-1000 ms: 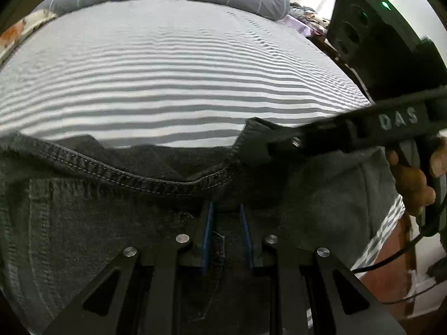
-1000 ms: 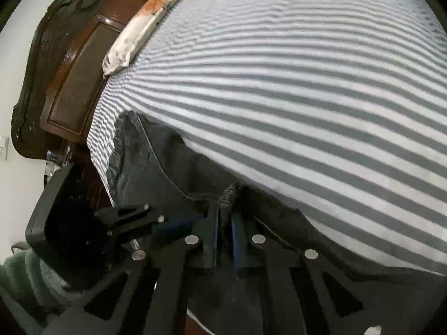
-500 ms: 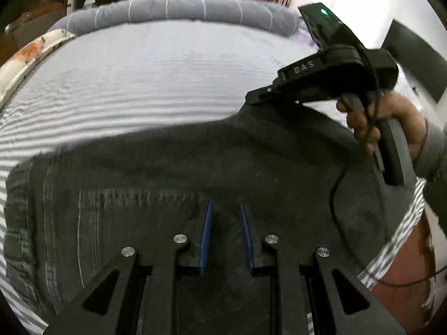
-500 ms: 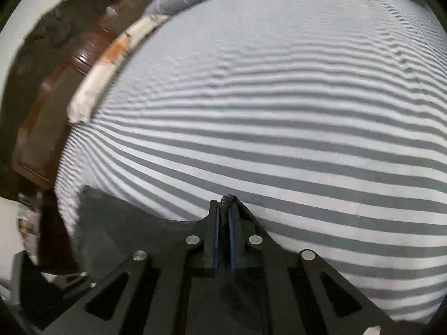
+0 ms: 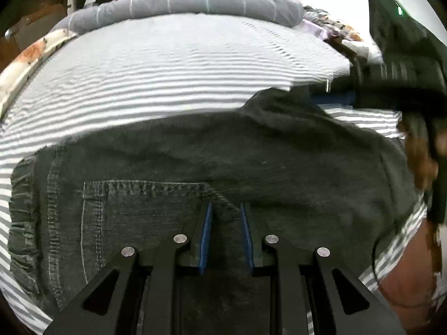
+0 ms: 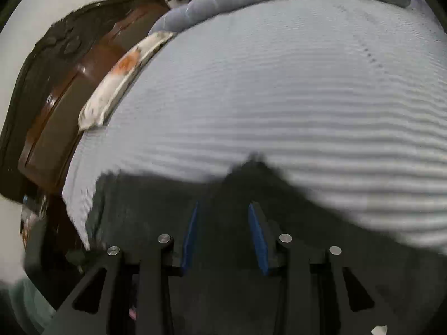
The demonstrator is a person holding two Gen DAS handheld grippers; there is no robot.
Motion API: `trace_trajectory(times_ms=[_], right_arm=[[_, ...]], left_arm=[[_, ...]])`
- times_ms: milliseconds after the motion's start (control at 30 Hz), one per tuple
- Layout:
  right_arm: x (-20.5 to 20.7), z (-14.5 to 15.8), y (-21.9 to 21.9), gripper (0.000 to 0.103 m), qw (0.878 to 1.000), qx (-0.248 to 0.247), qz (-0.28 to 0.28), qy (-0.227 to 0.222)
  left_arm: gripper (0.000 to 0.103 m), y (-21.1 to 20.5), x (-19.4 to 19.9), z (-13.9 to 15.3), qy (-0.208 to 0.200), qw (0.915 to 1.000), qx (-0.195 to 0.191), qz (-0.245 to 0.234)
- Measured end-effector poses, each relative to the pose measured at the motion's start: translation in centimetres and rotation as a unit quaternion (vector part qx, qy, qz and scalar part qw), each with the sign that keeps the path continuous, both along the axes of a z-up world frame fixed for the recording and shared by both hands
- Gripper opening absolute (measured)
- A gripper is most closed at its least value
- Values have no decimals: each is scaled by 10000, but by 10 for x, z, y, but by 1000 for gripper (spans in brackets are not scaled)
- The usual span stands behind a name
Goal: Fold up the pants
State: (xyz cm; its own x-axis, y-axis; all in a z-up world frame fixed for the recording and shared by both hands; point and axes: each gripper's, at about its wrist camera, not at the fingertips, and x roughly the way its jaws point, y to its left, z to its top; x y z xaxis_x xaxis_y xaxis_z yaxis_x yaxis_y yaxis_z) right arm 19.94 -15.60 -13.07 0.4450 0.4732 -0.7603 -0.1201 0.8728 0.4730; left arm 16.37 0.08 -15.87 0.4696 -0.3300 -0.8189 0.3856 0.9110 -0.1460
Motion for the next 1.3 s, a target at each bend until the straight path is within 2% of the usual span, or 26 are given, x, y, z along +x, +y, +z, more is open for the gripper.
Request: trace_trajectory(times_ms=[133,200,267,367,533,633,700,900,1000,1133,1267,1300], right_arm=[[-18,-26,-4,35,9994,-55,-93,326],[-23,-37,-15,27,9984,12,-336,448],[-32,-37,-33,24,9971,53,-634,409],[-51,-31,-61,27,9947,147,-958,343],[-112,-21,-140,29,9834,155,-1798,209],[-162,-22,-202,29,9665,218,-2546,249],[-200,-25,-246,29,9500,199,-3102,299],[-286,-38,-339,29,8971,119,-4383,540],[-306,-48,-364,29,8774,140,-4751,660],[-316,-66,-393,29,8504,482,-5186,741],[-312,-78,-410,28,8425,685,-5296,712],[-310,-79,-412,19,8427,716,-5295,665]], left_arm=[[22,-15,-11,-4,130,9993,197,-294],[22,-20,-16,-12,162,9986,365,-334],[22,-22,-19,-14,70,9984,432,-344],[22,-23,-14,-12,199,9986,426,-230],[22,-37,-20,2,-16,9986,480,-220],[23,-65,-27,8,-200,9973,550,-442],[23,-86,-30,11,-240,9964,515,-630],[23,-145,-46,15,-270,9911,506,-1205],[23,-171,-56,15,-260,9871,511,-1492],[23,-197,-64,6,-174,9828,570,-1748],[23,-213,-71,-6,-3,9789,730,-1911],[23,-216,-73,-11,10,9779,814,-1928]])
